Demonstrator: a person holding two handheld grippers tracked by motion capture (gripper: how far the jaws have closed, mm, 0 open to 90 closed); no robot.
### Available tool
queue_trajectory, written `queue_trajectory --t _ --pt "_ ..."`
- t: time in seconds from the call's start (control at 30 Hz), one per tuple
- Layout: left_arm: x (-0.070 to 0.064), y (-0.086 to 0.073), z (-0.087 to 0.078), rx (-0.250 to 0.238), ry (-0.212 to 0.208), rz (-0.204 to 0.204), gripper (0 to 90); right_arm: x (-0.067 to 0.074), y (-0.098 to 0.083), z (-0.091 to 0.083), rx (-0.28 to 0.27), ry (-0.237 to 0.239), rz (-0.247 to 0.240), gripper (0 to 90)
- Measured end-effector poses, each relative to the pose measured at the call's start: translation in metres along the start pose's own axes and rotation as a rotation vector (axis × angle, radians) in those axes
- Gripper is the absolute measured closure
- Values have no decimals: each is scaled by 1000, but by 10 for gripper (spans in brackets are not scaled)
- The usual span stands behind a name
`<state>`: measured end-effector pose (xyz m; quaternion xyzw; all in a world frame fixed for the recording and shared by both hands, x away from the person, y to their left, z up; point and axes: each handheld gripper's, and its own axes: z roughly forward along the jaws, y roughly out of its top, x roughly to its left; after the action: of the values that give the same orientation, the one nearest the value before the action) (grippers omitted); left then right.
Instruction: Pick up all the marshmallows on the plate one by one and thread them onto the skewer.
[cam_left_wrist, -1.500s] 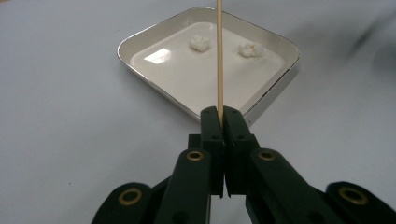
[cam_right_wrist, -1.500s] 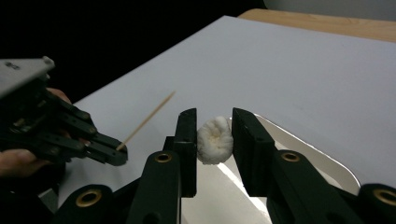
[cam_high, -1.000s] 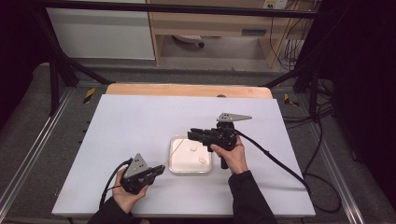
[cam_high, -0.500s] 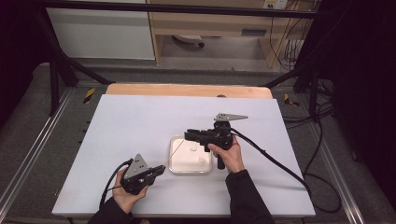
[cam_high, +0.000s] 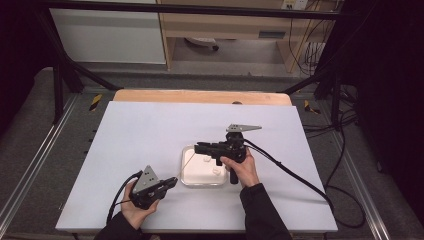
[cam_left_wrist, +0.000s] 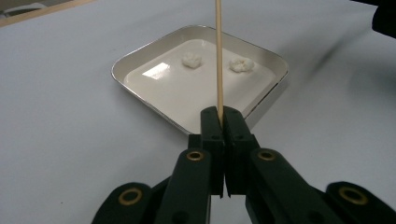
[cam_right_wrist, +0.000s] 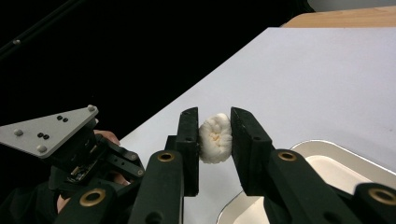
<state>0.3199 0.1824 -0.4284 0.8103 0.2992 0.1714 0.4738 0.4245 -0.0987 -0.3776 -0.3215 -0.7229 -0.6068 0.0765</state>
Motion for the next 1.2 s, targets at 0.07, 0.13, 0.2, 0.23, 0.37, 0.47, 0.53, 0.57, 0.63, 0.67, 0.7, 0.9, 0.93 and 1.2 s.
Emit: queue_trajectory --t 0.07,0.13,0.2,0.23,0.37,0.47,0.53,0.57,0.63,0.67,0.7,0.9,0.93,1.2 --pt "0 0 0 0 2 0 883 0 -1 1 -1 2 1 745" --pt "0 -1 0 1 3 -1 883 1 -3 2 -2 4 0 749" --pt "0 -1 0 4 3 0 884 2 -5 3 -1 7 4 752" --pt "0 -1 1 6 2 1 884 2 -5 4 -2 8 3 753" --pt "-1 -1 1 5 2 -1 884 3 -8 5 2 13 0 756" --pt "-1 -1 1 5 3 0 884 4 -10 6 5 14 0 758" --pt "-2 -1 2 7 3 1 884 5 -11 7 9 16 1 758" --pt "-2 -1 2 7 3 2 884 5 -12 7 13 17 2 758" --pt "-2 -1 2 1 1 2 884 5 -13 8 17 18 4 758" --pt "-2 0 2 -4 -1 3 884 5 -14 9 26 25 7 758" --pt "-2 0 2 -8 0 3 884 5 -16 11 37 33 11 758" --pt "-3 0 4 7 2 -10 885 5 -24 17 49 26 11 757" --pt "-3 0 4 3 0 -9 884 5 -25 18 53 30 13 757" --pt "-6 2 11 11 -2 -31 885 6 -37 25 86 27 7 752"
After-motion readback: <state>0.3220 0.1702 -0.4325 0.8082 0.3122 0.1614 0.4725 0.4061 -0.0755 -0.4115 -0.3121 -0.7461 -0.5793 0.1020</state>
